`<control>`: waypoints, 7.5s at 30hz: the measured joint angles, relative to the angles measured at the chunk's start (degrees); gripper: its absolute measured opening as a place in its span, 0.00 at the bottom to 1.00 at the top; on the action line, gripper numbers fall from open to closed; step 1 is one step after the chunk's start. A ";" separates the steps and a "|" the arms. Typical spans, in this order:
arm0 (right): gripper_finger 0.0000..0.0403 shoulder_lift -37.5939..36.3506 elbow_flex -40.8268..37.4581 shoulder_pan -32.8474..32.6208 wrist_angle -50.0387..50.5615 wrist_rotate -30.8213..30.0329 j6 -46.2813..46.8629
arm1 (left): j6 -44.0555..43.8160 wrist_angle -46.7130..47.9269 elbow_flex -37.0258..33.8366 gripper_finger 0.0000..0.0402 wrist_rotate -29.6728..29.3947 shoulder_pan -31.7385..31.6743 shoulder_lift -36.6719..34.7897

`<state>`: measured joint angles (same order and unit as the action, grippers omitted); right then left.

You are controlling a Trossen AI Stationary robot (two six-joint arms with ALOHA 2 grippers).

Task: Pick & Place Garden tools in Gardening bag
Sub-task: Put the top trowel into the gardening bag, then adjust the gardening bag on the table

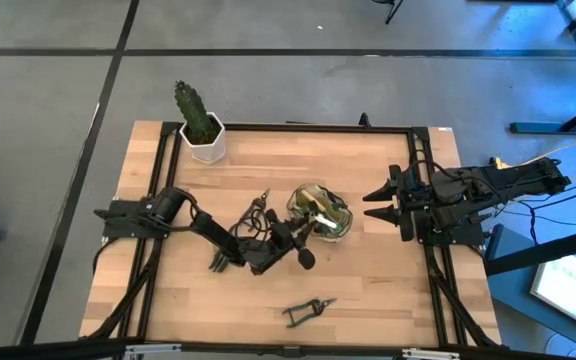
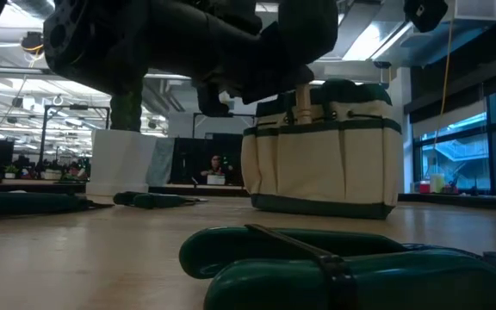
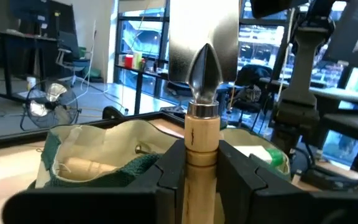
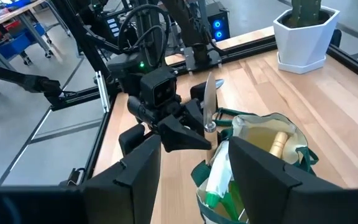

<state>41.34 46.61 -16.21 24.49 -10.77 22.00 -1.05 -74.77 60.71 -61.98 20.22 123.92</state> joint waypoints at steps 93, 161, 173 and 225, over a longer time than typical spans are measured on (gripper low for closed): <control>0.48 -3.23 0.00 0.02 -1.27 -2.73 -1.45 | -7.16 46.19 9.01 0.00 16.54 -8.42 -11.54; 0.48 -3.19 0.00 0.00 -0.22 -2.57 0.09 | -4.15 41.49 8.90 0.49 1.97 -5.10 -20.54; 0.48 -3.19 0.00 0.00 0.26 -2.58 0.26 | -4.17 42.52 8.90 0.44 -6.53 3.03 -36.08; 0.48 0.44 0.07 21.38 -1.65 18.46 5.79 | -53.51 131.57 16.20 0.23 53.39 -22.93 -43.43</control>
<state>41.78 46.68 5.18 22.84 7.70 27.79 -54.56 56.81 76.90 -8.59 -2.71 80.49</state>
